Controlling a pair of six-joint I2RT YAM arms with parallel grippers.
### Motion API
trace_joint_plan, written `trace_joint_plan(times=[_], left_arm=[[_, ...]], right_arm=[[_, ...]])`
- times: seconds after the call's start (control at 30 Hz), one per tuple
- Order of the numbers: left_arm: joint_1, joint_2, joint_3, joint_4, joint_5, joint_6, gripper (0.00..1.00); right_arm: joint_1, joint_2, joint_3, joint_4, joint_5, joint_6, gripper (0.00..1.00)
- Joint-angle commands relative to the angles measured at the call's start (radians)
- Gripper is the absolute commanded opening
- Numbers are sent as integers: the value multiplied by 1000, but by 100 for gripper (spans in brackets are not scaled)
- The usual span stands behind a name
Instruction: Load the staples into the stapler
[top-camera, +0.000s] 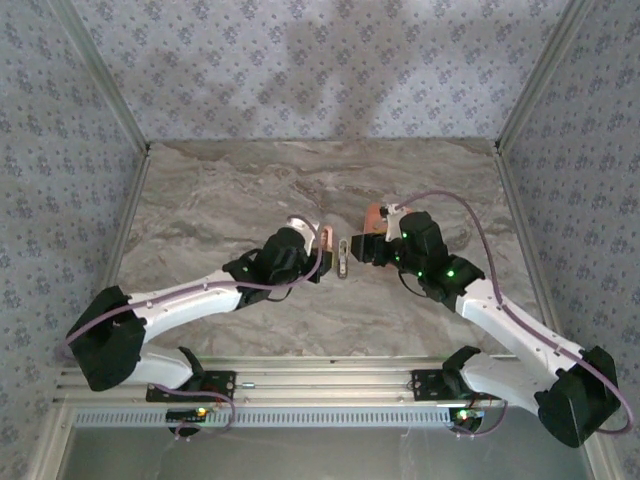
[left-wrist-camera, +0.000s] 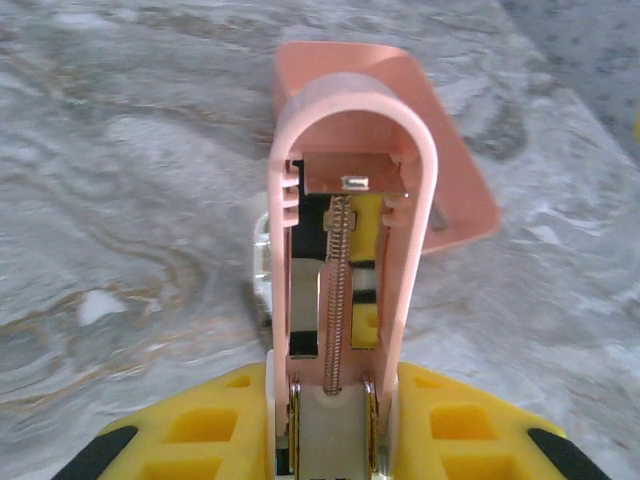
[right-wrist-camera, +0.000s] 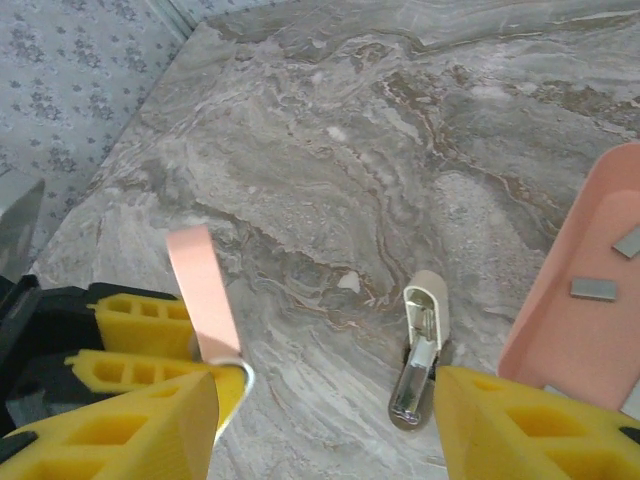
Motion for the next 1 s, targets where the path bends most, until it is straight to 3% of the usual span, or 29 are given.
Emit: trace_joint_plan(times=[0.0,0.33,0.97], left_arm=[[11,-18,-5,-57,-160,-48,17],[25,78,-13,-31,-246,-89,16],[43,222,1,62,-232,-97,14]], right_arm=[[-15,-12,-13,-1,11,12,60],[-44,-19,-39,9,5,32,59],[-76,-51,-78,1,-1,48,58]])
